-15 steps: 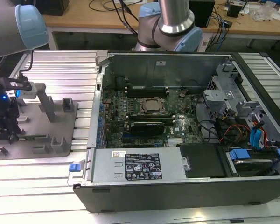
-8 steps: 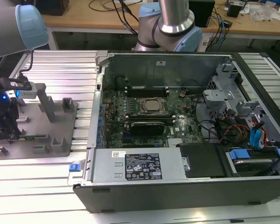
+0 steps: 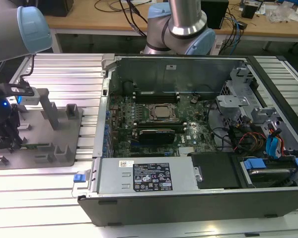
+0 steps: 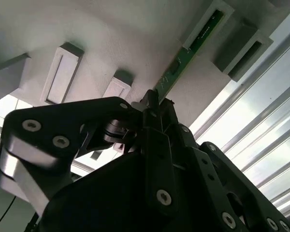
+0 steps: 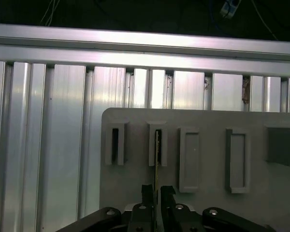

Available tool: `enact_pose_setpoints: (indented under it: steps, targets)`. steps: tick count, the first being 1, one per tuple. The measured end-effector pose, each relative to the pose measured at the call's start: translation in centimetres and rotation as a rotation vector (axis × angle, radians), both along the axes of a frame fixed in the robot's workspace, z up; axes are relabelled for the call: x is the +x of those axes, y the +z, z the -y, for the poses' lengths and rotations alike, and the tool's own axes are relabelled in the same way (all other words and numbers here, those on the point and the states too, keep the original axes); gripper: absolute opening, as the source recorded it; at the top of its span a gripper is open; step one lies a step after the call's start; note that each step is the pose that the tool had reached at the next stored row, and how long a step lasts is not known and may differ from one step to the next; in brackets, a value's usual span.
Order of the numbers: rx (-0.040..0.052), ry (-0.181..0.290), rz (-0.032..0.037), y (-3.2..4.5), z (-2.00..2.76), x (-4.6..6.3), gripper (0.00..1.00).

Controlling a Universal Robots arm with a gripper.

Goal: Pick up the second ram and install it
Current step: 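Pick up the second ram and move it above second insertion slot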

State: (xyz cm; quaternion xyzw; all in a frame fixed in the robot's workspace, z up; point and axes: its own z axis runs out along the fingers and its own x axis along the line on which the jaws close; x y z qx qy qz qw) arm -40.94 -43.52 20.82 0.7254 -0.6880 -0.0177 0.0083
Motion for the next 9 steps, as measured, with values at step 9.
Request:
enact_pose_setpoints:
  steps: [9]
  targets:
    - [0.0001, -0.011, 0.0001, -0.06, 0.0, 0.0, 0.09]
